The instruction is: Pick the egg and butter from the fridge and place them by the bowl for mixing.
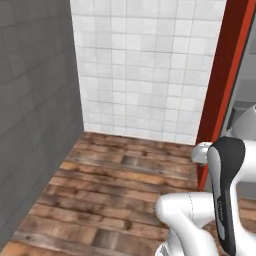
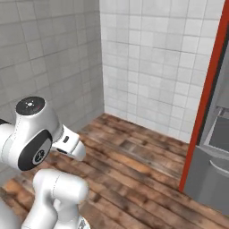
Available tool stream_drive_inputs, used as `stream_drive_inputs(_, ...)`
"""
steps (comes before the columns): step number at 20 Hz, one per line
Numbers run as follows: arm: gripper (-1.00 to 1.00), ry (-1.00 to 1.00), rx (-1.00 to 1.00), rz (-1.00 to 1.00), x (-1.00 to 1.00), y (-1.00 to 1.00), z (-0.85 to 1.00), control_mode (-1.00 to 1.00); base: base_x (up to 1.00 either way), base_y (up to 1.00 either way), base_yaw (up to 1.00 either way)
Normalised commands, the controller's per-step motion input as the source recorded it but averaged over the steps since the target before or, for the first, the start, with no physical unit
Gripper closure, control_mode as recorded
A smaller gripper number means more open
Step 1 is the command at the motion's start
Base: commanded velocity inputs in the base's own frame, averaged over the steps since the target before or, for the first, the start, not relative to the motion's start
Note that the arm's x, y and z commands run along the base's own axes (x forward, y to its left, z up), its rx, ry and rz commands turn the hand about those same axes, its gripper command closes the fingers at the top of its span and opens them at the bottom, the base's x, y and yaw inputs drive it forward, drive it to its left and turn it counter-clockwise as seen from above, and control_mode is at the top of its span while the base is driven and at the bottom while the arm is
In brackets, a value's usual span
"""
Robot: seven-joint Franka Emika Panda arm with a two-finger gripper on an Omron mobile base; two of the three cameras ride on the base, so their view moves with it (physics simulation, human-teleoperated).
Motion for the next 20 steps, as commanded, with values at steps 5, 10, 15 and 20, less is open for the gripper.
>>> stream_drive_inputs(5, -1.00, 0.00, 0.00, 0.00, 0.00, 0.00, 0.00, 1.00, 1.00, -0.82, -0.15)
stream_drive_inputs(10, -1.00, 0.00, 0.00, 0.00, 0.00, 0.00, 0.00, 1.00, 1.00, -1.00, -0.08)
stream_drive_inputs(15, -1.00, 0.00, 0.00, 0.00, 0.00, 0.00, 0.00, 1.00, 0.69, -1.00, -0.03)
stream_drive_inputs(20, -1.00, 0.00, 0.00, 0.00, 0.00, 0.00, 0.00, 1.00, 0.05, -0.89, -0.22)
